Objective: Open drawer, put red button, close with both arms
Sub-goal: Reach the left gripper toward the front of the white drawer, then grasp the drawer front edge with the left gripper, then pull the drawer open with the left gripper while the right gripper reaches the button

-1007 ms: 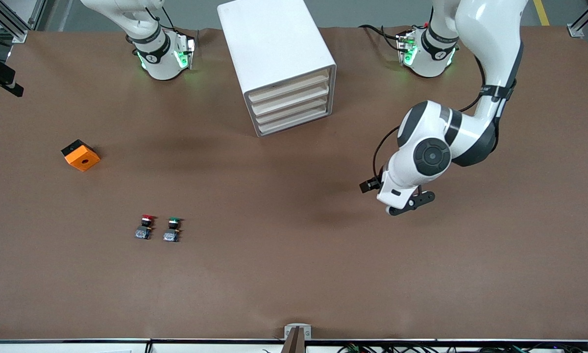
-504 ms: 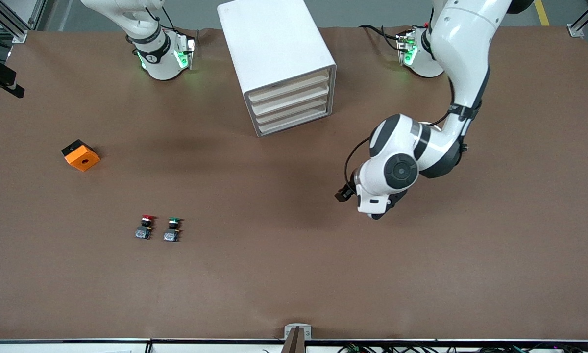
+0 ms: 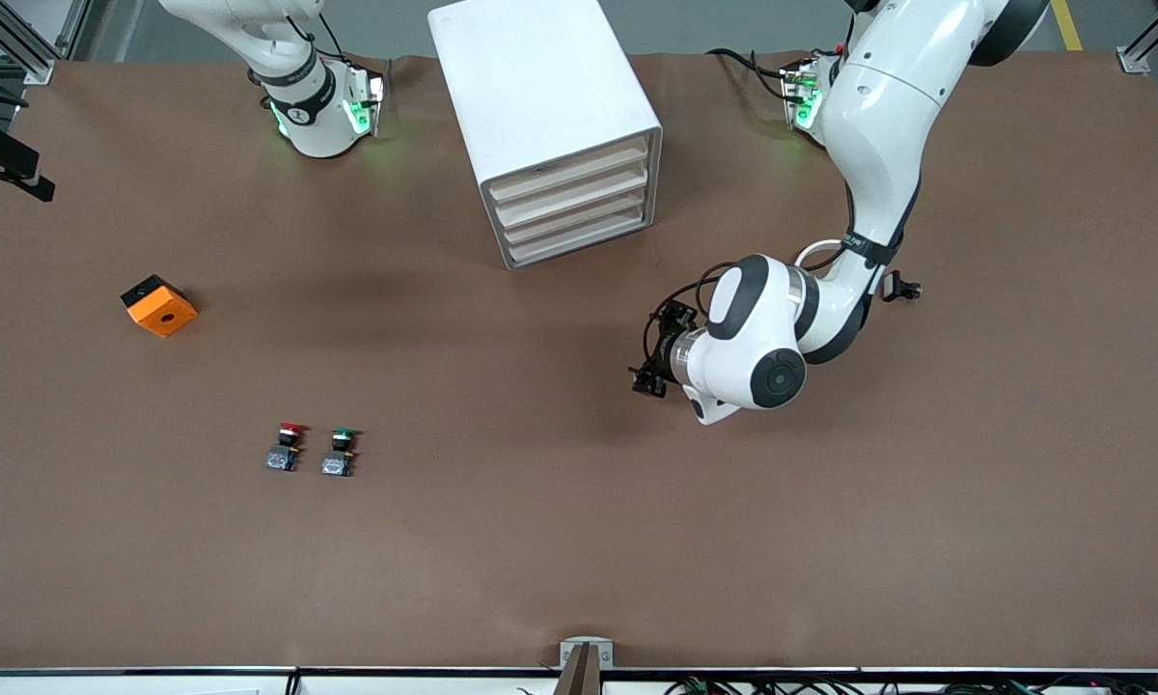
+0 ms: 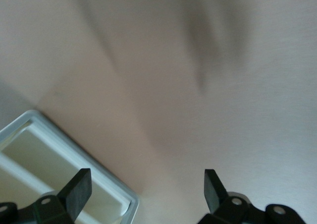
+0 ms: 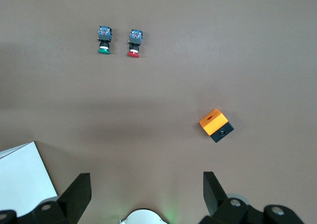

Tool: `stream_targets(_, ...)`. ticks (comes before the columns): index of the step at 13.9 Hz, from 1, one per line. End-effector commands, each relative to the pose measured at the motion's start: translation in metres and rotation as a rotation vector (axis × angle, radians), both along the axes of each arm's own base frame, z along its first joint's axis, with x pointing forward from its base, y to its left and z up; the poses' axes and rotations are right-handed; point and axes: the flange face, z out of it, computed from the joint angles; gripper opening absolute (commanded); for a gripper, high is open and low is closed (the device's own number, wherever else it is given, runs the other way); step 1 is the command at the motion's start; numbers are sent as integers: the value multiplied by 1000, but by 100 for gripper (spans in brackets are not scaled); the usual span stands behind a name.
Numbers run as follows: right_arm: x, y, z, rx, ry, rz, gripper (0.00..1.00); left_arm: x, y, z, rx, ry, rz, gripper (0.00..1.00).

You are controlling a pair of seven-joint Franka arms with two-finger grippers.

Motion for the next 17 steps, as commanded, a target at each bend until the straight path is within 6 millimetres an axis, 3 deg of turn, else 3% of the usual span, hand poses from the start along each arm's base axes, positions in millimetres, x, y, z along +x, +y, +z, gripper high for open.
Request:
stream_targets(1, 9, -5, -6, -2, 9, 0, 100, -8, -5, -7, 19, 179, 84, 100)
stream_targets(3, 16, -4, -14, -9, 10, 2, 100, -20, -6, -10, 35, 316, 113, 100)
stream_targets(4, 41, -7, -51, -2, 54, -5, 100, -26, -4, -13, 41, 395, 130, 100)
stream_targets(5, 54, -8, -73, 0, 97, 2, 100, -32, -3, -22, 48, 485, 150, 100)
stream_targets(7, 60, -13, -78, -16, 92, 18, 100, -42, -4, -32, 92, 610, 194, 100)
stream_targets(10, 74, -33, -101, -18, 88, -13, 100, -52, -1, -41, 150, 762, 247, 100)
stream_targets(12, 77, -33, -108, -20, 98, -19, 100, -62, 0, -51, 216, 871, 276, 100)
stream_targets(14, 84, -24, -109, -23, 60, -54, 100, -71, 1, -52, 238, 921, 266, 100)
stream_targets(16, 96, -7, -136, -27, 26, -184, 100, -82, -3, -50, 271, 985, 248, 100)
stream_targets(17, 100, 4, -148, -29, 8, -181, 100, -87, -6, -48, 267, 1020, 237, 85)
